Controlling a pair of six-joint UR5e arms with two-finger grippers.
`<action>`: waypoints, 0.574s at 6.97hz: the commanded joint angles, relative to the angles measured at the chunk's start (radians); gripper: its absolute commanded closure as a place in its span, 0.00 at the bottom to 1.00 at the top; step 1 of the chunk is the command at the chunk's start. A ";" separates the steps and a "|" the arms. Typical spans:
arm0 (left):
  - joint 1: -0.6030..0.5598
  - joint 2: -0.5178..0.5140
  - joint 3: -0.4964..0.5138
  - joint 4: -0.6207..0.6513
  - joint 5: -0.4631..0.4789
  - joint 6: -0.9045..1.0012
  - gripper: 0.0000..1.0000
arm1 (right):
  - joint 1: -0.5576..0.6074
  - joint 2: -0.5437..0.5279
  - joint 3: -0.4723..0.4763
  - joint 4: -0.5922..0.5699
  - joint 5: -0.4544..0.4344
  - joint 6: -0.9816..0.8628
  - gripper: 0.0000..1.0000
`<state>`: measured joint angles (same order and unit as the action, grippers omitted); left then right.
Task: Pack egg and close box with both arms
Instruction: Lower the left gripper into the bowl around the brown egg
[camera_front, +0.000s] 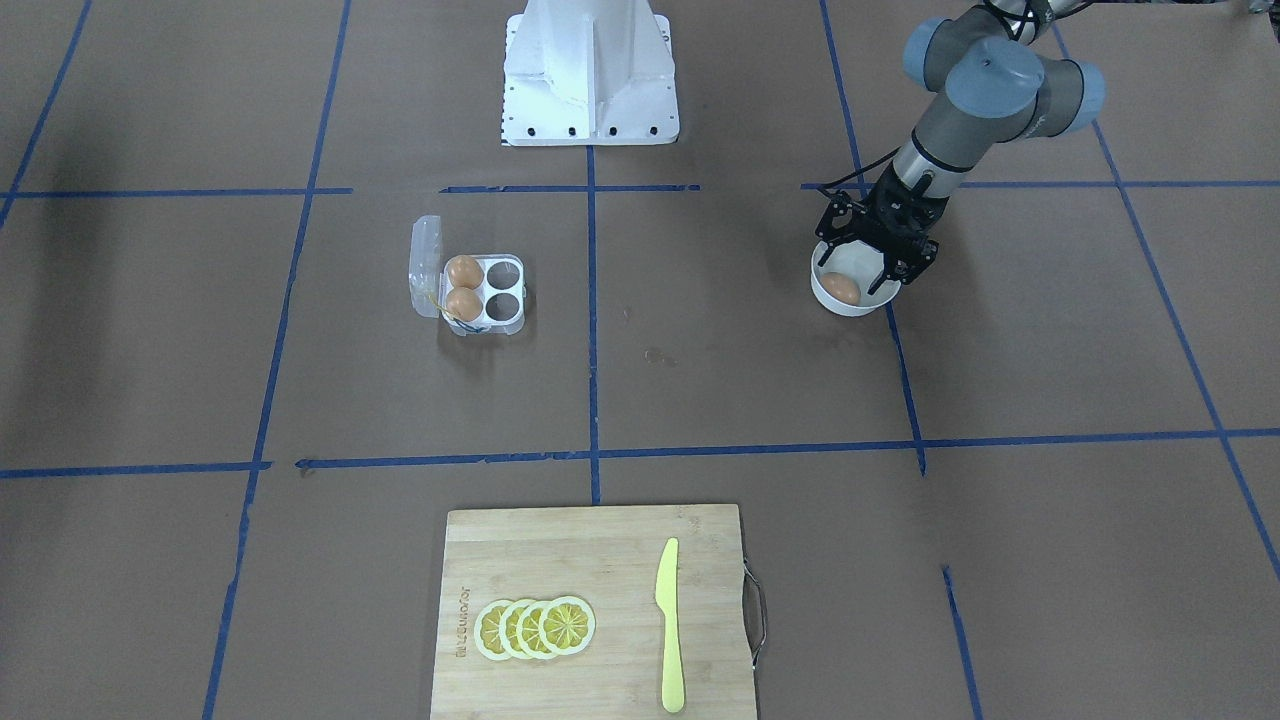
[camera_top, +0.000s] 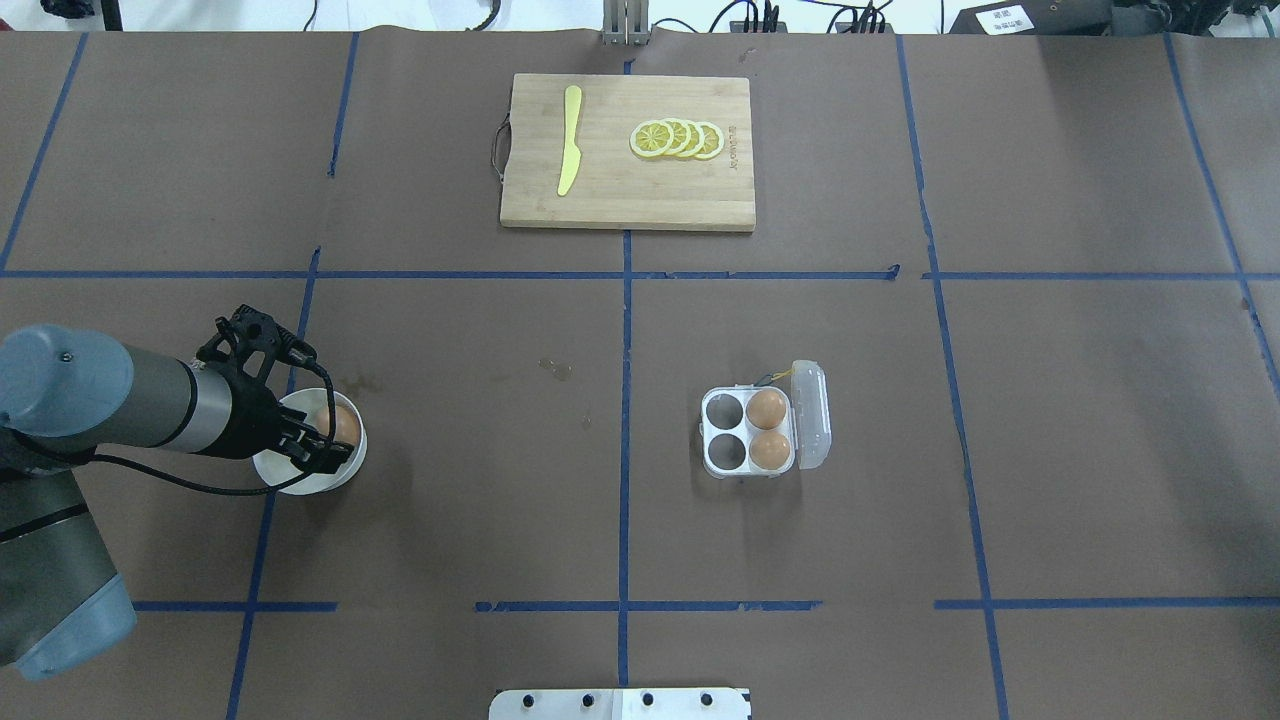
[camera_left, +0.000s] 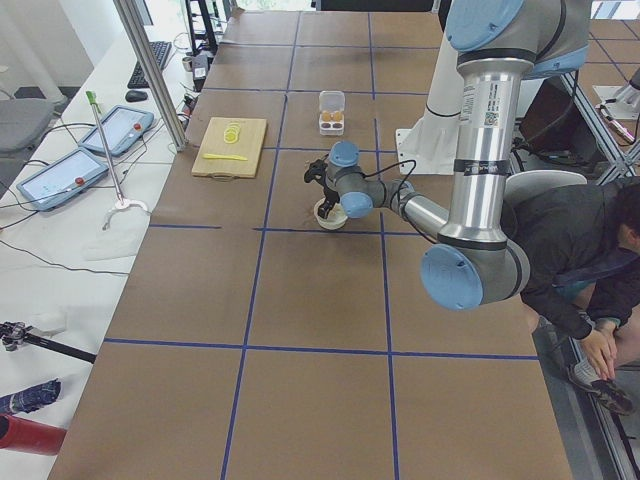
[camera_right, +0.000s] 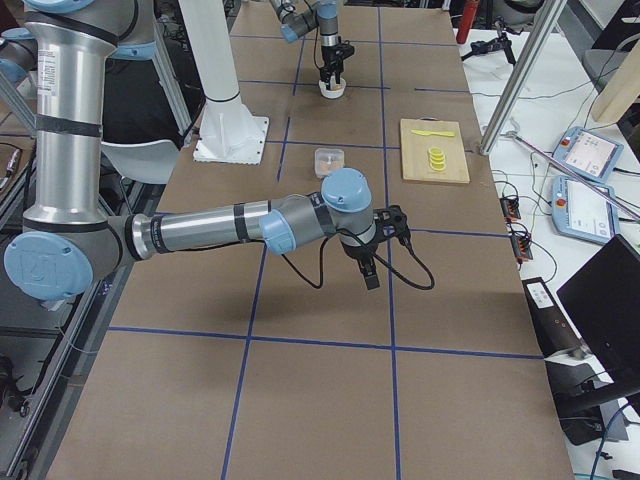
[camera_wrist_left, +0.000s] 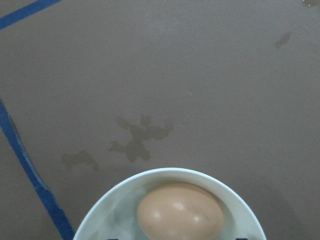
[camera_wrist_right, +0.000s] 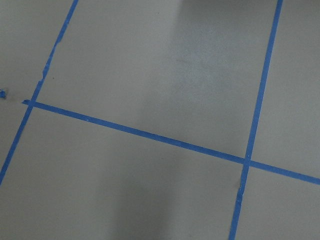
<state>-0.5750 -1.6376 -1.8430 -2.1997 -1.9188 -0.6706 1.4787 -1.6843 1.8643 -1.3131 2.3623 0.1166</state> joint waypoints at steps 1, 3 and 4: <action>0.001 -0.005 0.010 0.000 0.000 -0.001 0.21 | 0.000 0.000 0.001 0.000 0.000 0.000 0.00; 0.001 -0.014 0.024 0.000 0.001 -0.004 0.21 | 0.000 0.000 0.001 0.000 0.000 0.000 0.00; 0.001 -0.021 0.027 0.000 0.001 -0.009 0.23 | 0.000 0.000 0.001 0.000 0.000 0.000 0.00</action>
<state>-0.5737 -1.6518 -1.8217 -2.1997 -1.9180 -0.6752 1.4788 -1.6843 1.8652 -1.3131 2.3623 0.1166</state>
